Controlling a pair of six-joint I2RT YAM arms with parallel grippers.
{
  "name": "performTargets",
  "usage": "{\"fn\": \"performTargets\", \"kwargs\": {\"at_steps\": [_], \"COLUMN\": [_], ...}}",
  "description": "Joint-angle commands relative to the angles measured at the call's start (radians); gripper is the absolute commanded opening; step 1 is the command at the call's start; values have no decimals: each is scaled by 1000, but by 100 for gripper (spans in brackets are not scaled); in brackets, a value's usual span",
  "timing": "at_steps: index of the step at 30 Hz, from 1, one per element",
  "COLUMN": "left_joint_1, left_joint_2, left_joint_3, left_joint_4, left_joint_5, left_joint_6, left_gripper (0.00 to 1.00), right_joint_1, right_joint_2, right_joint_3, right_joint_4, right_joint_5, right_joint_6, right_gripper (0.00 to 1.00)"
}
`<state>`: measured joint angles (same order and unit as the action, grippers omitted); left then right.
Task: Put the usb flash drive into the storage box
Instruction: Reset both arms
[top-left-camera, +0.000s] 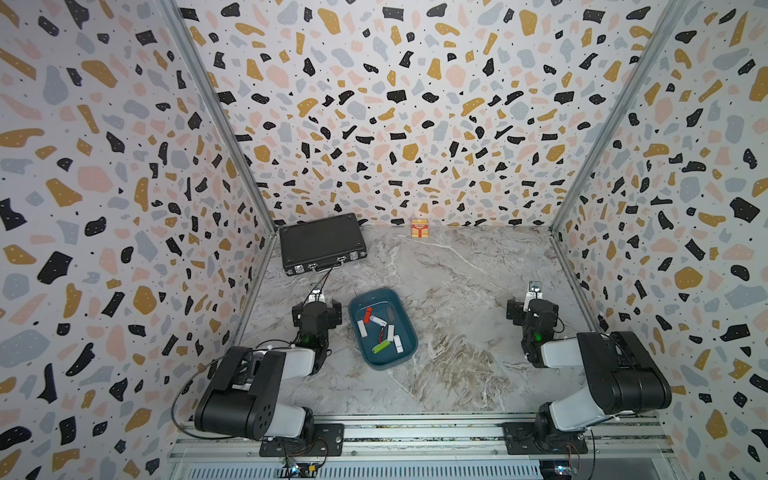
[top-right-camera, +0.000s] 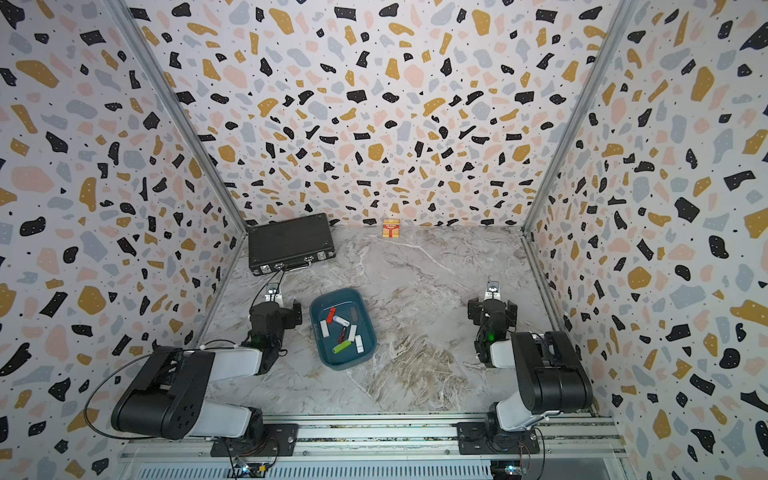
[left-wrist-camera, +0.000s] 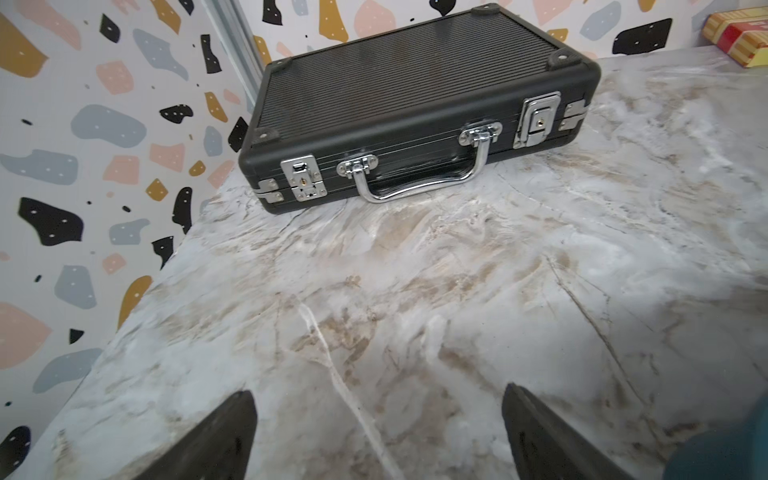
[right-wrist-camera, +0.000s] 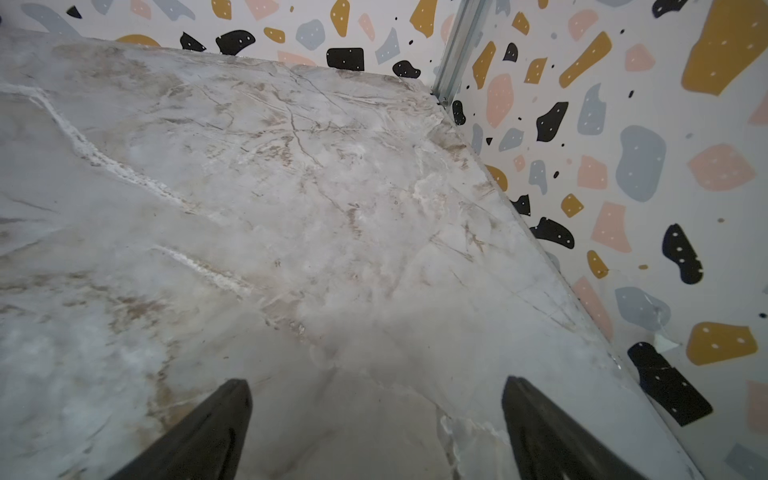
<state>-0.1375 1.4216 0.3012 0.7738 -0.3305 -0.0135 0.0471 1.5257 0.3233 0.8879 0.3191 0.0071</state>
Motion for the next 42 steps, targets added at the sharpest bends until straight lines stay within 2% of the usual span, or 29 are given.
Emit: {"fn": "performTargets", "kwargs": {"at_steps": [1,3,4,5,6,8,42], "left_joint_1": [9,9,9,9,9,9,9], "left_joint_2": [-1,-6,-5,-5,-5,-6,4], "left_joint_3": [16,16,16,16,15,15,20], "left_joint_4": [62,55,56,58,58,58,60], "left_joint_5": [39,39,39,39,39,38,42], "left_joint_6": [6,5,6,5,6,6,10], "left_gripper": [100,100,100,100,100,100,100], "right_joint_1": [-11,-11,-11,-9,-10,-7,-6], "right_joint_2": [13,-41,-4,-9,-39,-11,-16], "right_joint_3": [3,20,-1,-7,8,10,14], "right_joint_4": [89,-28,79,74,-10,47,19], "right_joint_5": [-81,-82,-84,-84,-82,-83,-108], "right_joint_6": [11,28,12,13,24,12,4], "right_gripper": [100,100,100,100,100,100,100]}}
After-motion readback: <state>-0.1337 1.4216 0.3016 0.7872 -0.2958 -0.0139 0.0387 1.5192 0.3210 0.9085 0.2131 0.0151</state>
